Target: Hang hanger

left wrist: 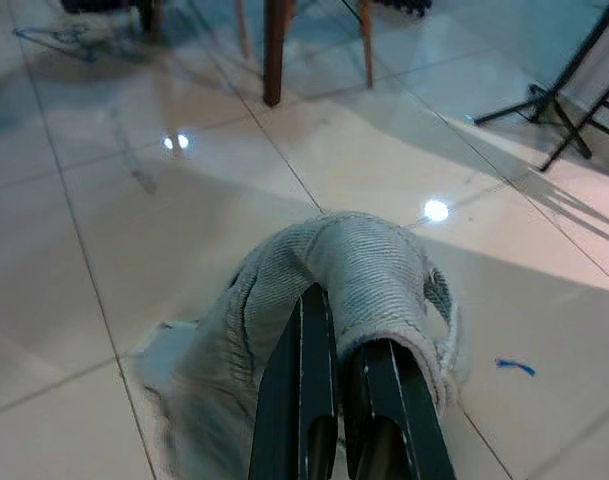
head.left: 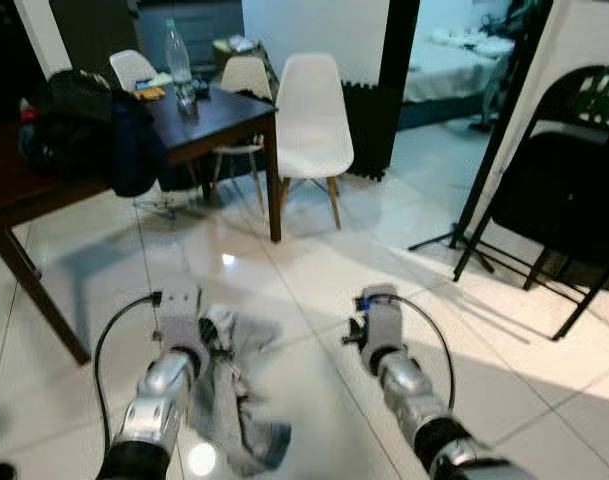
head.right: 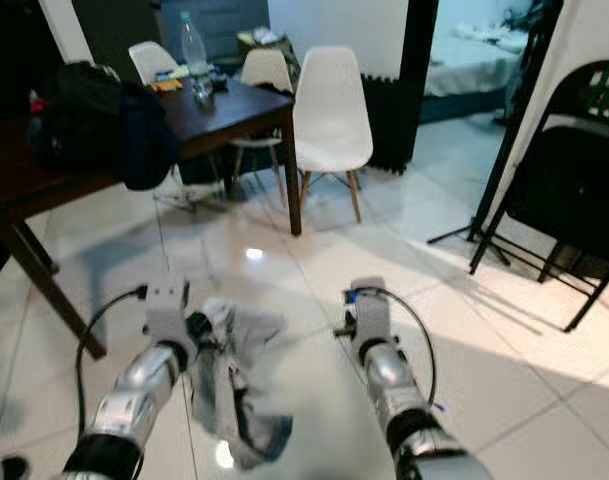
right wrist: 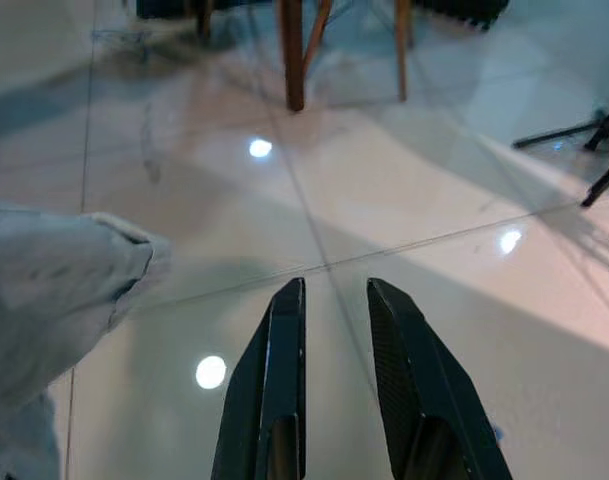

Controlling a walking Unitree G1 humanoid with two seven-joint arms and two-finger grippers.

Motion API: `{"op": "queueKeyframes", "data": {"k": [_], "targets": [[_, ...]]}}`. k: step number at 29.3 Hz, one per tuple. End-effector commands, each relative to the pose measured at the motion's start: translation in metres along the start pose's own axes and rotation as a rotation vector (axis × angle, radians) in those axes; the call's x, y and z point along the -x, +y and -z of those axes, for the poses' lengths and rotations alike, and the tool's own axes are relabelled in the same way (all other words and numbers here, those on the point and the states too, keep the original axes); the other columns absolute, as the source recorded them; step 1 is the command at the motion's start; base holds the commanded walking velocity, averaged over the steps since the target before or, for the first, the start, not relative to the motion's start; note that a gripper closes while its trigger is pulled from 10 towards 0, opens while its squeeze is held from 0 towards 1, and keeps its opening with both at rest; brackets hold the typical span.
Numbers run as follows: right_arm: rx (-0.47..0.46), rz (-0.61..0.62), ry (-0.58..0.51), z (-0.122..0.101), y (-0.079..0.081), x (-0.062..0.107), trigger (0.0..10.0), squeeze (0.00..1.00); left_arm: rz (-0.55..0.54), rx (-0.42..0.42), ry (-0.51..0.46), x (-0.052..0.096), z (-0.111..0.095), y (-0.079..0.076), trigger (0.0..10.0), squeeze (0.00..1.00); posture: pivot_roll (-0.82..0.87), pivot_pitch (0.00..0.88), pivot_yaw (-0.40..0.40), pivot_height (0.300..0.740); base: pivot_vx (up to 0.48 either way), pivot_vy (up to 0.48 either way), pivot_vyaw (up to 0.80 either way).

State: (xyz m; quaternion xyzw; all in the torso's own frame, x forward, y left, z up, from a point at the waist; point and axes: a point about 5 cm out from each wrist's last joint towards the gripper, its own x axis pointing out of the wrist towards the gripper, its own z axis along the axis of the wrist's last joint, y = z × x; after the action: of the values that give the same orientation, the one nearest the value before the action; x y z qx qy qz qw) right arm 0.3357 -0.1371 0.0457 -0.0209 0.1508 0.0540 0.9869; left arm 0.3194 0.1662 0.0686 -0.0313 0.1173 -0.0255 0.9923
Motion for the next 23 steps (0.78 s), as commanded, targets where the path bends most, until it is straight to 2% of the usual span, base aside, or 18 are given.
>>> {"op": "queueKeyframes", "data": {"k": [1, 10, 18, 23], "targets": [[-0.016, -0.015, -0.011, -0.0022, 0.0076, -0.0010, 10.0, 0.00, -0.010, -0.008, -0.037, 0.0000, -0.0096, 0.0045, 10.0, 0.00, 0.06, 0.000, 0.007, 0.740, 0.311, 0.000, 0.00], [-0.027, -0.015, -0.014, -0.0015, 0.0087, -0.0005, 10.0, 0.00, -0.012, -0.009, -0.045, -0.0010, -0.0123, 0.0062, 10.0, 0.00, 0.06, 0.000, 0.012, 0.740, 0.332, 0.000, 0.00], [0.011, -0.034, -0.003, 0.0020, 0.0095, 0.0007, 10.0, 0.00, -0.014, -0.012, -0.037, -0.0006, -0.0104, 0.0063, 10.0, 0.00, 0.06, 0.000, 0.006, 0.740, 0.348, 0.000, 0.00], [0.022, -0.043, 0.009, 0.0049, 0.0108, 0.0015, 10.0, 0.00, -0.015, -0.014, -0.025, 0.0011, -0.0061, 0.0066, 10.0, 0.00, 0.06, 0.000, 0.006, 0.740, 0.347, 0.000, 0.74]]}}
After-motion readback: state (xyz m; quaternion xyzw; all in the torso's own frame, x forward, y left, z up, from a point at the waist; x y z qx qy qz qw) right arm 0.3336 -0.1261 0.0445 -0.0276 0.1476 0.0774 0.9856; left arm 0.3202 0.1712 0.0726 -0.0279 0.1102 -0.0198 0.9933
